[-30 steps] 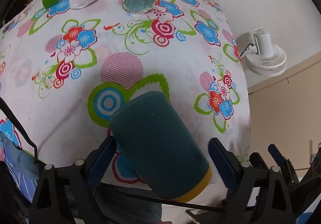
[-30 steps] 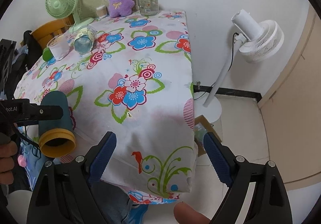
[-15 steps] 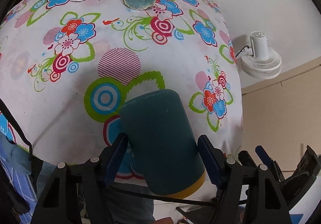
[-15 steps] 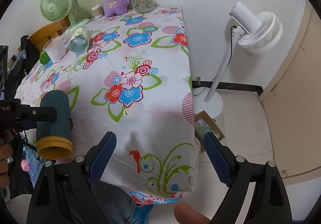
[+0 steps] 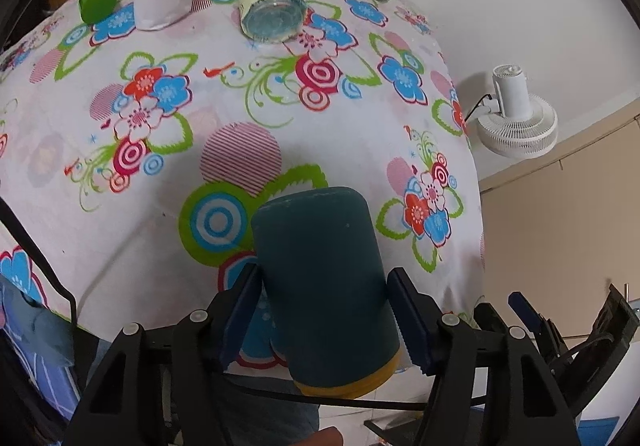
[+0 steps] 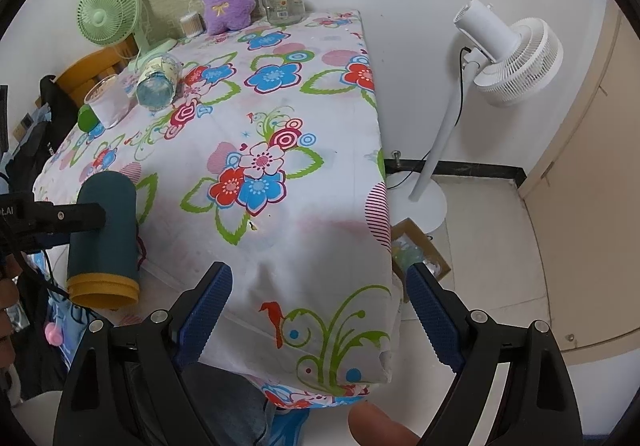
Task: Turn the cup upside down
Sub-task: 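Hold the teal cup rim-down in the left tool above the table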
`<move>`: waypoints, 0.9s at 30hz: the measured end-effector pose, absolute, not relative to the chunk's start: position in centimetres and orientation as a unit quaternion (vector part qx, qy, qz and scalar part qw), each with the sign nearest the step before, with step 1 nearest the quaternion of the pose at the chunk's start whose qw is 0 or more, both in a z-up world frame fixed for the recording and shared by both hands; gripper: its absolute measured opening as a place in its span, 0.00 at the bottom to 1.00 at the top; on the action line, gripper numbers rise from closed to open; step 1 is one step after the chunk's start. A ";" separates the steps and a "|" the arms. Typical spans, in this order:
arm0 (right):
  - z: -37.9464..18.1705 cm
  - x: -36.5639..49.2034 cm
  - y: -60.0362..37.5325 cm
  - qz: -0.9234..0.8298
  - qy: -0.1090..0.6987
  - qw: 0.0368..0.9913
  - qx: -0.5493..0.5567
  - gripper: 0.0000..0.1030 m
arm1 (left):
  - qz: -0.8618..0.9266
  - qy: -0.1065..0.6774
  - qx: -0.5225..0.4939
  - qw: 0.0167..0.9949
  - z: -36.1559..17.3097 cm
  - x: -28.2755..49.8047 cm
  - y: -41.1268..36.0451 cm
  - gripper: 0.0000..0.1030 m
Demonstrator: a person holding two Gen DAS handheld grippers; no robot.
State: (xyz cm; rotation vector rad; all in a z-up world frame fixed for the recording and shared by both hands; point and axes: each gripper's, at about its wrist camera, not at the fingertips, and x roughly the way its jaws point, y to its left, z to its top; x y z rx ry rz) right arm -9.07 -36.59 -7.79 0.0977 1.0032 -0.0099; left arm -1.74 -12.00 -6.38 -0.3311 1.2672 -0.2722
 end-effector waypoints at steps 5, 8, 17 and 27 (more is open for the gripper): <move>-7.6 -9.0 -36.4 -0.003 0.477 0.878 0.047 0.88 | -0.125 0.575 -0.143 0.796 -5.8 -1.6 -11.8 0.58; -7.6 -8.9 -36.3 -0.002 0.475 0.879 0.049 0.88 | -0.123 0.562 -0.130 0.808 -5.2 -1.5 -11.8 0.46; -7.8 -8.8 -36.2 -0.003 0.477 0.878 0.049 0.88 | -0.137 0.581 -0.128 0.792 -5.6 -0.7 -11.9 0.58; -8.3 -8.7 -36.1 -0.008 0.480 0.876 0.044 0.88 | -0.133 0.618 -0.117 0.766 -7.4 -0.3 -12.8 0.78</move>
